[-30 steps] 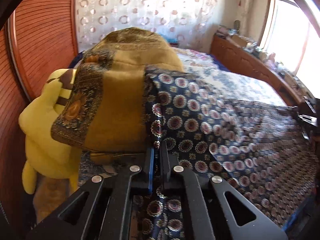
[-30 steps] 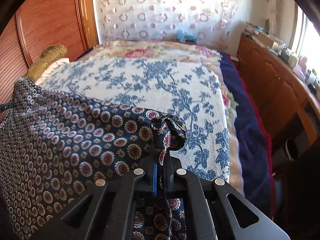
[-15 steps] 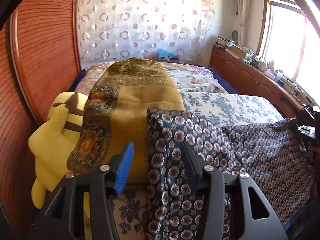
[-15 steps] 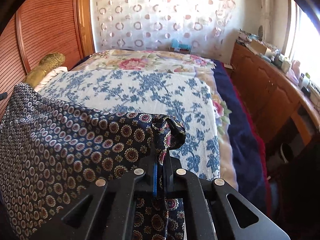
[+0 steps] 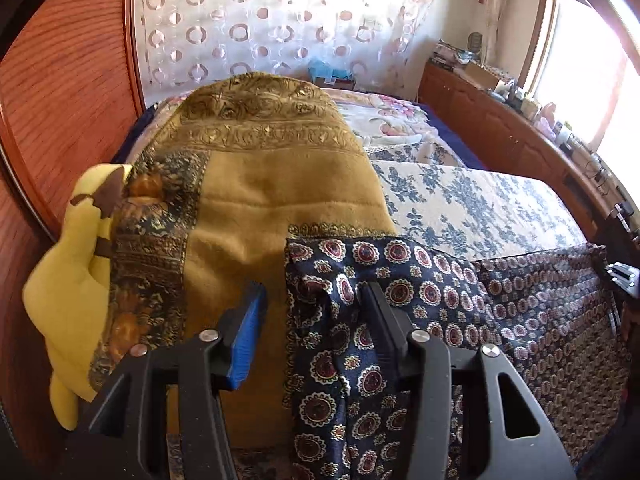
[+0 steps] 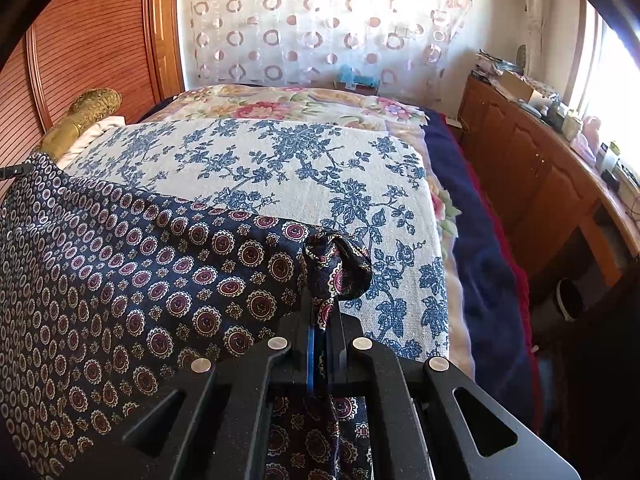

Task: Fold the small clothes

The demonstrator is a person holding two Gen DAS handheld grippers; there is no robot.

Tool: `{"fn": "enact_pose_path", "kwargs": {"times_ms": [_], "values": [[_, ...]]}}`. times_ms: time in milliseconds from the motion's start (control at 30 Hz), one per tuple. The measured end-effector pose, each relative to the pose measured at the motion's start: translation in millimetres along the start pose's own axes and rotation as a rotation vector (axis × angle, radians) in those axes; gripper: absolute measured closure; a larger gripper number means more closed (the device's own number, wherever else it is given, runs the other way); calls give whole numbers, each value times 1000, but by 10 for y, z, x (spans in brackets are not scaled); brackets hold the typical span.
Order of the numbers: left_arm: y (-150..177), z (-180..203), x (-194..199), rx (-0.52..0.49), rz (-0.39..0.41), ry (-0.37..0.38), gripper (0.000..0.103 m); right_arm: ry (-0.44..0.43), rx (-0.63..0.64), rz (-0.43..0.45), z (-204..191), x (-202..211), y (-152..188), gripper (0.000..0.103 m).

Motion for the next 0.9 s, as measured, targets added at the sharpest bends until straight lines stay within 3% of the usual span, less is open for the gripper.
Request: {"fn": "enact_pose_path", "kwargs": {"times_ms": [33,67,100,233,367,467,633,733,800,833,867,900], "values": [[11,10,2,11,-7,35,71,-1,1,1,-2,2,1,100],[21,30,14,12,-6,58,89,-3,-1,4,-10,7,3,100],[24,71,58,-4,5,61,94,-9,-1,11,-8,24,3,100],[-24,296,367,-61,96,54,96,-22,1,88,3,207,-16,100],[-256,405,747,-43,224,70,97,-19,-22,191,41,547,-186,100],[-535,412,929,-42,293,61,97,0,11,265,34,776,-462,100],[-946,291,831,-29,345,-20,97,45,36,328,122,827,-1023,100],[-1083,193,601,-19,347,-60,93,65,27,306,190,615,-1300,100],[-1068,130,425,-13,312,-76,77,68,-3,231,227,358,-1366,99],[-1031,112,369,-17,306,-81,73,84,-10,203,230,231,-1364,88],[-991,99,333,-20,301,-77,61,103,-10,182,227,136,-1352,82],[-938,91,313,-21,297,-64,53,118,-7,159,219,39,-1323,69]]}}
Point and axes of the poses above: each gripper's, at about its wrist camera, not at the fingertips, and x roughly against the way its jaws point, z to its right, y to its underside, the point moved 2 cm from there along -x, roughly the way its jaws point, and after that the axes turned 13 degrees about z, right-handed, at the moved point
